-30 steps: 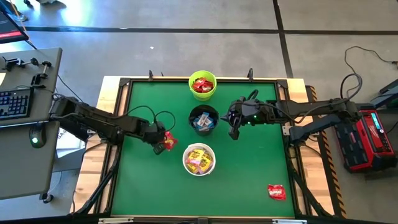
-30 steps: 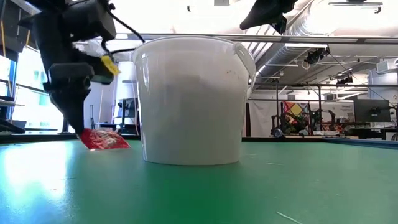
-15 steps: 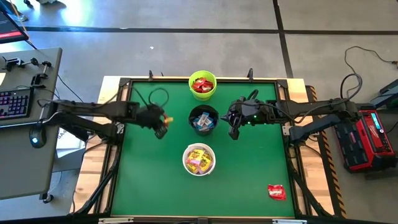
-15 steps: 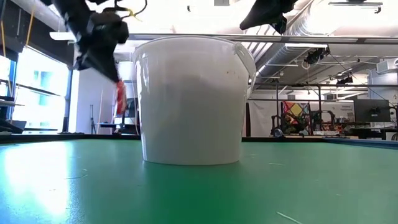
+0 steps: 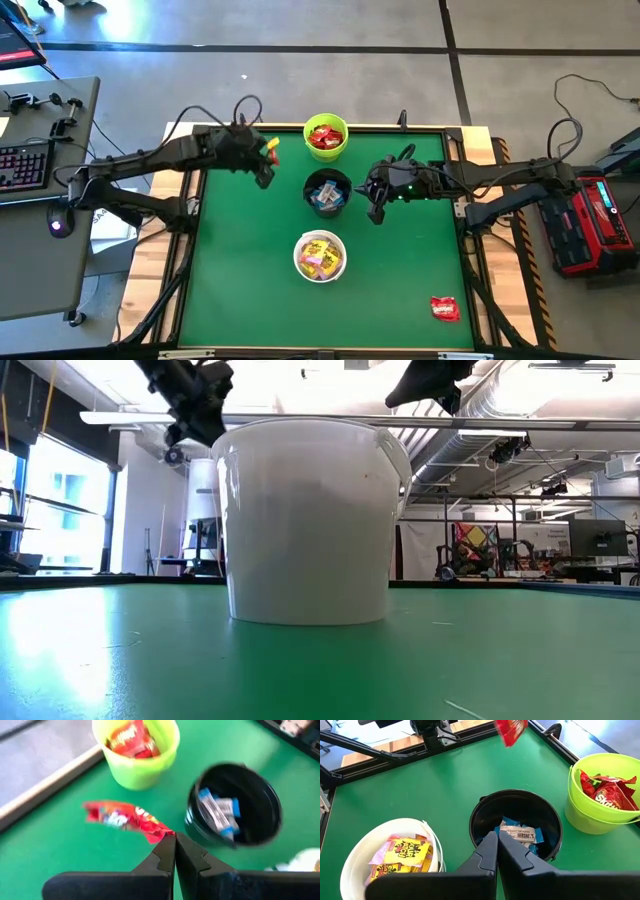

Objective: Sort candy by brand, put in halloween buckets
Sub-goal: Put the red candy into the green bucket

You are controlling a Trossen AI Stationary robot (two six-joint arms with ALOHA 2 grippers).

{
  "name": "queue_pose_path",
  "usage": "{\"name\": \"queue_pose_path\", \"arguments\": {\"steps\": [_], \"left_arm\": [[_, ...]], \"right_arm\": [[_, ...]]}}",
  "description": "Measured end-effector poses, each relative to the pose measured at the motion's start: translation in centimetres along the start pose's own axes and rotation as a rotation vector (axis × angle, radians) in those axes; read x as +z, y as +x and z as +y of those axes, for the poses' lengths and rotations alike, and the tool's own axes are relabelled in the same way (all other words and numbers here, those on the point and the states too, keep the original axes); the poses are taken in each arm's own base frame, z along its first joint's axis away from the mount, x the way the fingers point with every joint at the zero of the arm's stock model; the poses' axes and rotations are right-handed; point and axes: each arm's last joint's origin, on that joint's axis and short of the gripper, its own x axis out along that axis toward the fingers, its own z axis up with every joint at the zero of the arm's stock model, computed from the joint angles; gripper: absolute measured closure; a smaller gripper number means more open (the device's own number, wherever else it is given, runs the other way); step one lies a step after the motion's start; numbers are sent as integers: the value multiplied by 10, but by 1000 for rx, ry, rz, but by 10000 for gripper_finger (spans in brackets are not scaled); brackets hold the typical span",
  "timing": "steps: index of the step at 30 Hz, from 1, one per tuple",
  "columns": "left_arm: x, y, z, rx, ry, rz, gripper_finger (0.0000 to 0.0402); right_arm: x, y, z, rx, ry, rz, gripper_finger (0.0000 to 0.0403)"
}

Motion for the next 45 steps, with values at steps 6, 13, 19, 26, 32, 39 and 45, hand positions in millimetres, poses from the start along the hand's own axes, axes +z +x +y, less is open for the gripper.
{"name": "queue_pose_path", "arguments": {"steps": [6,13,19,26,32,39,45], "left_arm": [[32,15,10,-12,33,-50,401],[70,49,19,-36,89,-59,401],[102,86,28,-30,143,-64,401],[124,131,36,-65,170,-46,401],[128,161,35,-145,173,-47,401],[122,177,33,-166,182,-18,401],[113,192,36,-165,176,43,401]], "right_arm": [[0,0,0,1,3,-2,402],[0,0,-1,-23,4,-10,402],[1,0,-2,-54,26,-20,402],[1,0,-3,-104,46,-38,402],[1,0,-4,-120,47,-42,402],[1,0,-4,-126,73,-41,402],[1,0,-4,-128,72,-41,402]]}}
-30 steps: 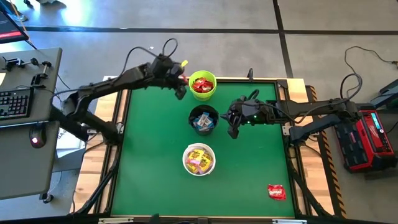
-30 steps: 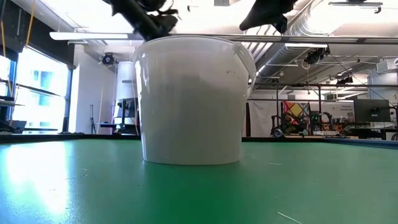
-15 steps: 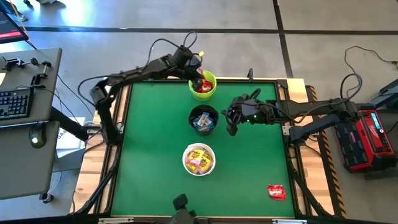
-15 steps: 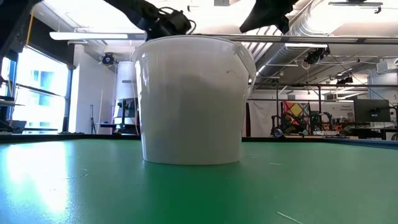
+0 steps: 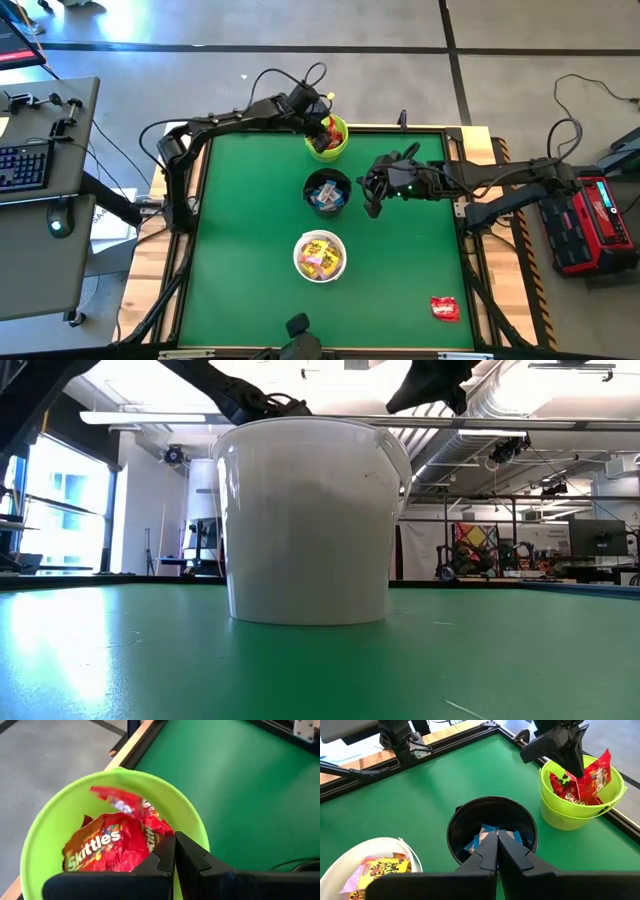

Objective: Sort candy by brand, put in halloween buckets
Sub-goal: Put the red candy into the green bucket

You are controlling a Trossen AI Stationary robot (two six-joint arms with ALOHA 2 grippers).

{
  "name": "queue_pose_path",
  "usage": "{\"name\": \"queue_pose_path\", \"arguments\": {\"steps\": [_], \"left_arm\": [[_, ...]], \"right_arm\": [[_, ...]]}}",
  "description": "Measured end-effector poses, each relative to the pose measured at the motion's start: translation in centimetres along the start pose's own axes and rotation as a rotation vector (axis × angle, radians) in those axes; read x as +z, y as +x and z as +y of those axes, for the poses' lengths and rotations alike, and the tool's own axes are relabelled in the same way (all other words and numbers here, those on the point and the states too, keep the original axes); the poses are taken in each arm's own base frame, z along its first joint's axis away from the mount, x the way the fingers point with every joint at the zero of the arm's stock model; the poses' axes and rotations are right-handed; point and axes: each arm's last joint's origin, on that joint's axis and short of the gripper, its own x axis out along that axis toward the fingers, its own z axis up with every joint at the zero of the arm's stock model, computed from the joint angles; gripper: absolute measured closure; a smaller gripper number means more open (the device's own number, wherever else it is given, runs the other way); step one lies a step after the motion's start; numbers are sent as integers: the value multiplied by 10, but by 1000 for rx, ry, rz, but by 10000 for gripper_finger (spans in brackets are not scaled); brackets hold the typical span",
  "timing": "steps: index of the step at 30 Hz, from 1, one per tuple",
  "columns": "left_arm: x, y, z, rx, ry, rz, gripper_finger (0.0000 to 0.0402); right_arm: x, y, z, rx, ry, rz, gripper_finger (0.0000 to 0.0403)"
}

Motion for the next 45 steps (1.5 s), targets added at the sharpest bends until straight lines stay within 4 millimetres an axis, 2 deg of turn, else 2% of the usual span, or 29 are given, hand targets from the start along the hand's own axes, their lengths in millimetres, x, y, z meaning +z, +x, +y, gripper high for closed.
{"name": "queue_pose_path", "arguments": {"steps": [8,14,20,24,27,31,37,40,45], "left_arm": [[-12,0,-1,-28,47,115,386],[-19,-1,-1,-25,37,194,333],[-17,-3,1,71,41,178,279],[-14,-10,5,113,38,166,259],[-9,-18,6,124,38,133,255],[0,-32,2,131,52,59,254],[11,-36,-14,111,92,-39,254],[15,-35,-23,96,109,-76,254],[18,-33,-36,73,136,-112,254]], "right_arm": [[-2,0,-1,-7,1,16,402],[-3,0,-1,-1,21,36,402],[-1,0,0,9,-28,19,402],[0,1,-4,-2,-26,21,402],[0,1,-5,-7,-25,24,402],[4,-13,-8,28,-12,-6,402],[3,-25,-13,32,-32,4,402],[1,-22,-12,44,-56,3,402],[-23,-2,-13,84,-26,4,402]]}}
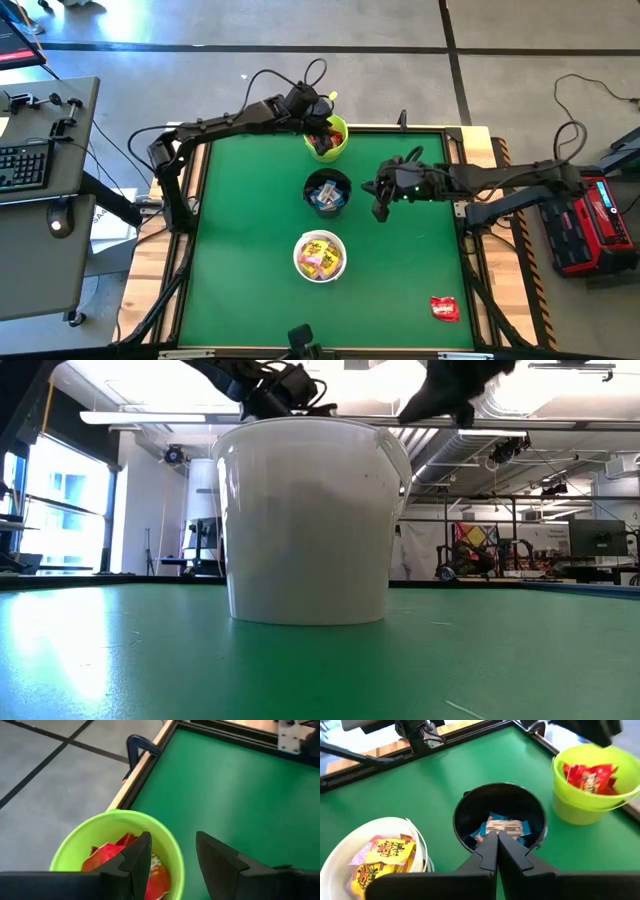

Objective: Sort candy by brand, put in halloween buckets
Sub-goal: Put the red candy into the green bucket

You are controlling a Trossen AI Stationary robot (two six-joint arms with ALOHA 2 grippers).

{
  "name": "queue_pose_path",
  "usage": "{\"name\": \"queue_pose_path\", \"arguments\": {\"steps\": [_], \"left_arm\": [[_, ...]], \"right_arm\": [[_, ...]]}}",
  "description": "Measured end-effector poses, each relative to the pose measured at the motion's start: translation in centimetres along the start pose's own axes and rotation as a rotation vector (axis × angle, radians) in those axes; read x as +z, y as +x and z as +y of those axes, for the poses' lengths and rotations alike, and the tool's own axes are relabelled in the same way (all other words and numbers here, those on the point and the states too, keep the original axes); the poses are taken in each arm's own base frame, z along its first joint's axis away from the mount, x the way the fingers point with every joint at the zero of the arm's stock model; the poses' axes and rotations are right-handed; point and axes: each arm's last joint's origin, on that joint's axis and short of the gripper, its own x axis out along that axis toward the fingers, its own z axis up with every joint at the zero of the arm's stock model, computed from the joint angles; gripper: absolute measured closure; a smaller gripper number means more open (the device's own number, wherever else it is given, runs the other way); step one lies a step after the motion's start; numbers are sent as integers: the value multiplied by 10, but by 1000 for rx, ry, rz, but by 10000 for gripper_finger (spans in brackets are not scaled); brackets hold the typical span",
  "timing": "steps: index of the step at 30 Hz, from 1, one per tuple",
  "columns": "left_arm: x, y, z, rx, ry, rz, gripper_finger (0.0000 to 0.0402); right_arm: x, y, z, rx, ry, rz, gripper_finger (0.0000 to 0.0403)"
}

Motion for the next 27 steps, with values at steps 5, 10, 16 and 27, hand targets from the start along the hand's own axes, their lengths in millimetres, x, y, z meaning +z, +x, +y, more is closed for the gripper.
{"name": "queue_pose_path", "arguments": {"steps": [5,10,16,27], "left_arm": [[3,1,-9,-17,-5,-23,254],[8,1,-23,-38,15,-64,254],[5,5,-34,-47,35,-84,254],[-57,-16,-59,-62,-3,-114,275]], "right_arm": [[-27,11,-4,40,91,34,403],[-39,7,-1,57,121,69,403],[-45,-11,4,82,160,112,403],[-78,-28,23,162,272,445,400]]}}
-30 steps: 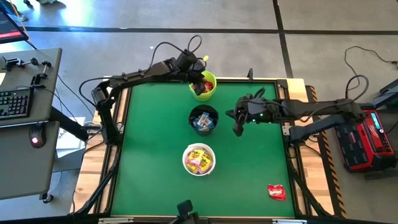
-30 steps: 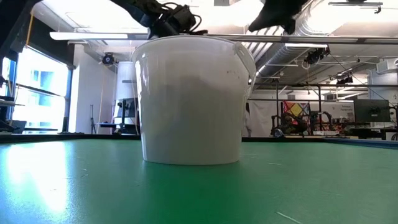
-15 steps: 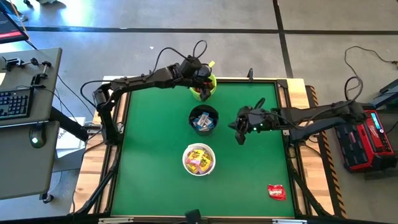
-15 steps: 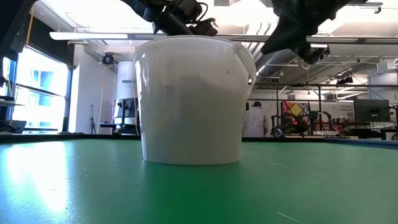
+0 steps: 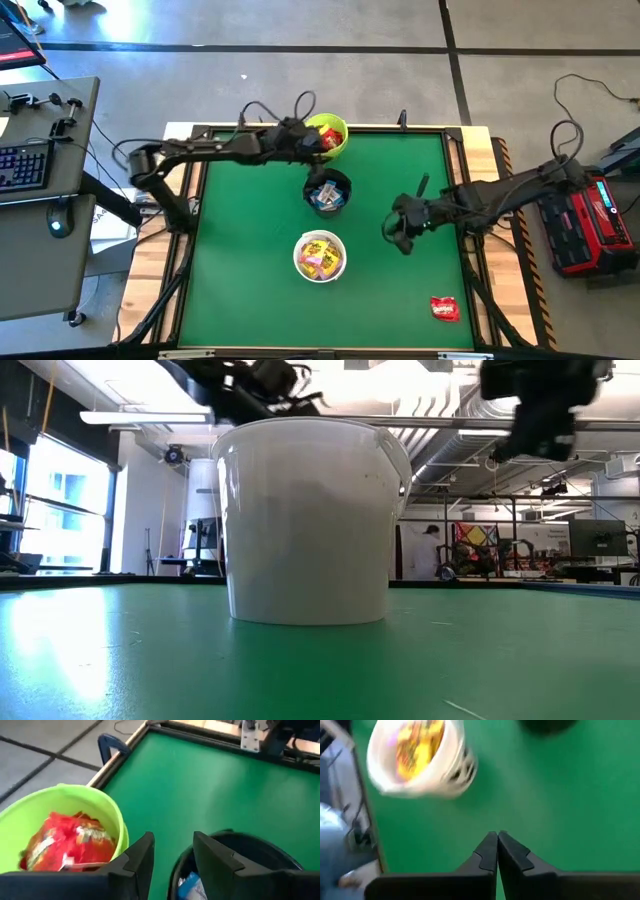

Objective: Sort candy by brand, put in halloween buckets
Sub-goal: Put the red candy into the green bucket

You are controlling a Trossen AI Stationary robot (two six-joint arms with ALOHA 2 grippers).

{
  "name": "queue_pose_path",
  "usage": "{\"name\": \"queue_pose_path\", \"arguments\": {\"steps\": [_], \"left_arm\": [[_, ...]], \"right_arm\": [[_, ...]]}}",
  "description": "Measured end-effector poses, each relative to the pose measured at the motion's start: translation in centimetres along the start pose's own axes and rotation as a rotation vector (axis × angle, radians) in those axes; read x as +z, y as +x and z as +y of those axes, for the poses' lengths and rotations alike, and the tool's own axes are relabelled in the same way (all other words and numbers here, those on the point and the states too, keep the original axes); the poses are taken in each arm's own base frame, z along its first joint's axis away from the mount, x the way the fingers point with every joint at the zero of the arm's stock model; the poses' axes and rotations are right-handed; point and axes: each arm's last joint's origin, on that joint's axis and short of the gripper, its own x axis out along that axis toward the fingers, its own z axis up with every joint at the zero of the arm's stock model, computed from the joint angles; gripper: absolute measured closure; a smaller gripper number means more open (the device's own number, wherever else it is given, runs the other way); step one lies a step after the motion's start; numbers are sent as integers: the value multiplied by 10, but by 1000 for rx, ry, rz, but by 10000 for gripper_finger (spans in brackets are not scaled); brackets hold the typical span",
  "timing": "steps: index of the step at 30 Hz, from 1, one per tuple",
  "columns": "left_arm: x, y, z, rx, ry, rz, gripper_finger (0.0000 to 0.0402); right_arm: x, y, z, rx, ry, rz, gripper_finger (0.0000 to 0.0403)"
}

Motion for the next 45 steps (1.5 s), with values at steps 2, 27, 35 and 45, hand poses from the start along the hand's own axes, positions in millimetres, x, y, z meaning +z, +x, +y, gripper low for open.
{"name": "queue_pose_path", "arguments": {"steps": [2,27,35,45], "left_arm": [[-2,-15,-6,11,15,-39,277],[-74,-132,-24,41,-140,-94,278],[-75,-133,-24,43,-157,-88,278],[-76,-134,-29,23,-155,-84,278]], "right_arm": [[-9,-1,5,21,11,66,389],[-182,5,70,-14,-119,695,137],[-225,18,62,-176,-222,700,134],[-243,41,57,-298,-265,655,142]]}}
